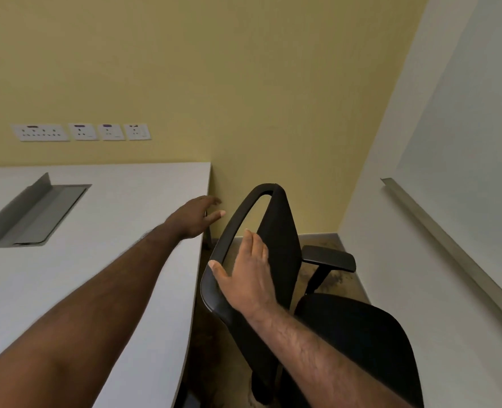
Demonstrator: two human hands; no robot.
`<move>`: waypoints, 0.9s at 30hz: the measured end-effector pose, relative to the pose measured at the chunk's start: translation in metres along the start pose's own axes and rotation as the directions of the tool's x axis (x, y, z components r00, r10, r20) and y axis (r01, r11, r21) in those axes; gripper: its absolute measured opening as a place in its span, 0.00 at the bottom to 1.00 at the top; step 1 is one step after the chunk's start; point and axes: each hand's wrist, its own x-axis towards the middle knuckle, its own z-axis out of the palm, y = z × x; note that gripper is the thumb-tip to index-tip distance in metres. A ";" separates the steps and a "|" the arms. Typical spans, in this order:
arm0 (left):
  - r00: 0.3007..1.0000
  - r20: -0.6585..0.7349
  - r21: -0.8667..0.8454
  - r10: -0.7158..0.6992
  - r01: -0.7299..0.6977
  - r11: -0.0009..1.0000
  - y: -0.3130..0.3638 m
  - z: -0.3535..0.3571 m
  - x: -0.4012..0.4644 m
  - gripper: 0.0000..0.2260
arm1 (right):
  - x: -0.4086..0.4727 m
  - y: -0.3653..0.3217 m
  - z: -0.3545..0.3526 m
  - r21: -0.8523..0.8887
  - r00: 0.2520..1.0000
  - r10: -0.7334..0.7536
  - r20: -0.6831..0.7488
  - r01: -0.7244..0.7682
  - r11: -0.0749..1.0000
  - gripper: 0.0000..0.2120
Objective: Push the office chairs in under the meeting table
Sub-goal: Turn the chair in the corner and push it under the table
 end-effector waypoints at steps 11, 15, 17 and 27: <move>0.841 0.456 -0.563 -0.292 0.527 0.636 0.022 0.049 0.079 0.22 | 0.048 -0.037 0.058 0.138 0.955 0.284 0.087 -0.294 0.946 0.50; 0.763 0.607 -0.695 -0.224 0.646 0.316 0.024 0.066 0.086 0.16 | 0.061 -0.037 0.061 0.267 0.876 0.449 0.173 -0.481 0.835 0.37; 0.757 0.622 -0.716 -0.199 0.653 0.245 0.025 0.069 0.087 0.15 | 0.062 -0.035 0.059 0.369 0.840 0.495 0.224 -0.543 0.755 0.30; 0.769 0.597 -0.749 -0.229 0.636 0.185 0.024 0.065 0.074 0.15 | 0.047 -0.035 0.056 0.437 0.854 0.469 0.226 -0.519 0.734 0.21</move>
